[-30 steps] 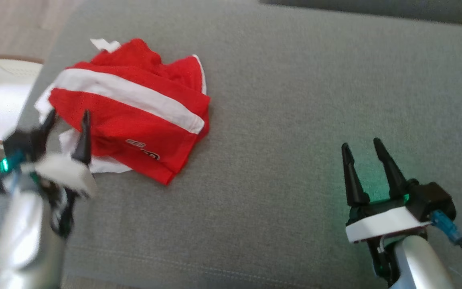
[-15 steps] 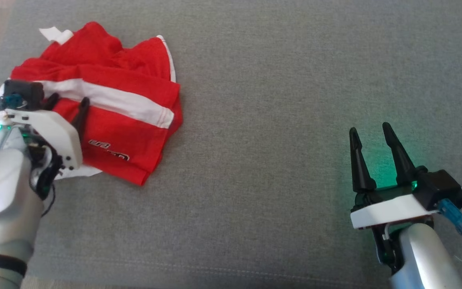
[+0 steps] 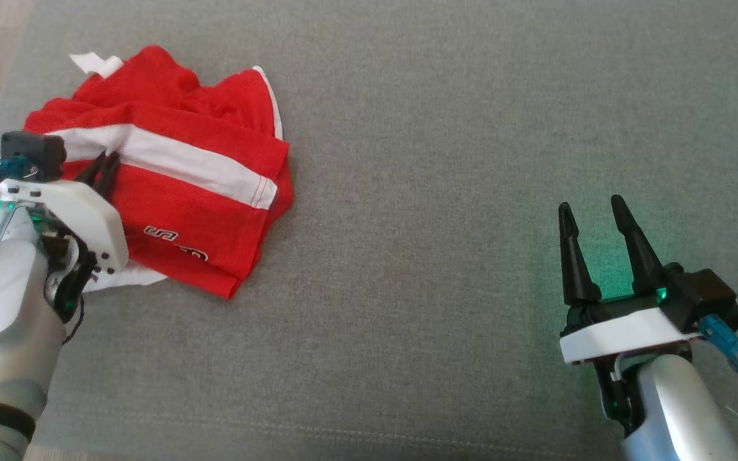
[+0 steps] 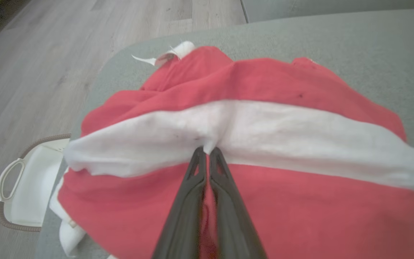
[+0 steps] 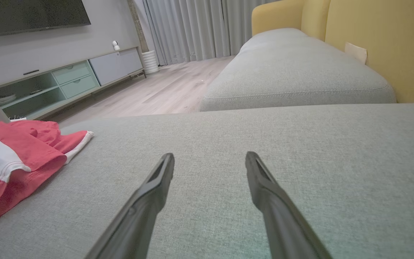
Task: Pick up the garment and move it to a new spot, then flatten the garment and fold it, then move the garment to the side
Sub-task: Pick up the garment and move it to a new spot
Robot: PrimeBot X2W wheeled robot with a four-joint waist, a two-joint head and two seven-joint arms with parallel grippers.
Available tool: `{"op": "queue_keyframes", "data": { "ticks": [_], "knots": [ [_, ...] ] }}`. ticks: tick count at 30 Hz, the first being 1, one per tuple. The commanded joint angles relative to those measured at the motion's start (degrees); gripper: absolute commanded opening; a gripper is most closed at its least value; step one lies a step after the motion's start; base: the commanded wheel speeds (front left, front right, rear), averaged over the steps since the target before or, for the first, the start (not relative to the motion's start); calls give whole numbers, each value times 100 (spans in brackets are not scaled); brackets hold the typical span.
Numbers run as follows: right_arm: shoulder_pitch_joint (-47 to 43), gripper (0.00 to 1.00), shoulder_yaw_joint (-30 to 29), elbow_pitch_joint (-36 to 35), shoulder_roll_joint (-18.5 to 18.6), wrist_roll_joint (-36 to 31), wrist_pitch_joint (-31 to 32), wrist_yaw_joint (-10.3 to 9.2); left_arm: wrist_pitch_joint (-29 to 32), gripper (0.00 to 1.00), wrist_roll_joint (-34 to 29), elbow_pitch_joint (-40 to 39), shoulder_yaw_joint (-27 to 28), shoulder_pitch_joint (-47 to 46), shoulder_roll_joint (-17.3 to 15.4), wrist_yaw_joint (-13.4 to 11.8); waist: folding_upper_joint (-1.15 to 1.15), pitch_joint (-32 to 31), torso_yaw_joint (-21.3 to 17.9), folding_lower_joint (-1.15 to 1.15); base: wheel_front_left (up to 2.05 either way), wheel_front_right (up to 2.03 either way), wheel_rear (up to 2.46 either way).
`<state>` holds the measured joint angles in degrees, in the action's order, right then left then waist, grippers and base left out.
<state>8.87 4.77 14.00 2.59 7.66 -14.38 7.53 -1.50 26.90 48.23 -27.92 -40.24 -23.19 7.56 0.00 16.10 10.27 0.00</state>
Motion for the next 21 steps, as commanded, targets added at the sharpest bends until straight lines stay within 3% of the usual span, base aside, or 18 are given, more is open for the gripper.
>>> {"op": "queue_keyframes", "data": {
  "ticks": [1,11,21],
  "knots": [
    [79,100,150,-139,29,41,-62,-4,-129,0,35,-107,192,-333,-367,-8,0,-105,26,0,0,0,0],
    [-81,100,269,-30,29,216,-62,-4,-1065,0,31,-587,315,-401,-445,-84,0,-635,33,0,0,0,0],
    [-239,100,414,24,29,380,-62,-4,-1302,0,-69,-2019,501,-152,-449,-556,0,-1034,-101,0,0,0,0]
  ]
}}
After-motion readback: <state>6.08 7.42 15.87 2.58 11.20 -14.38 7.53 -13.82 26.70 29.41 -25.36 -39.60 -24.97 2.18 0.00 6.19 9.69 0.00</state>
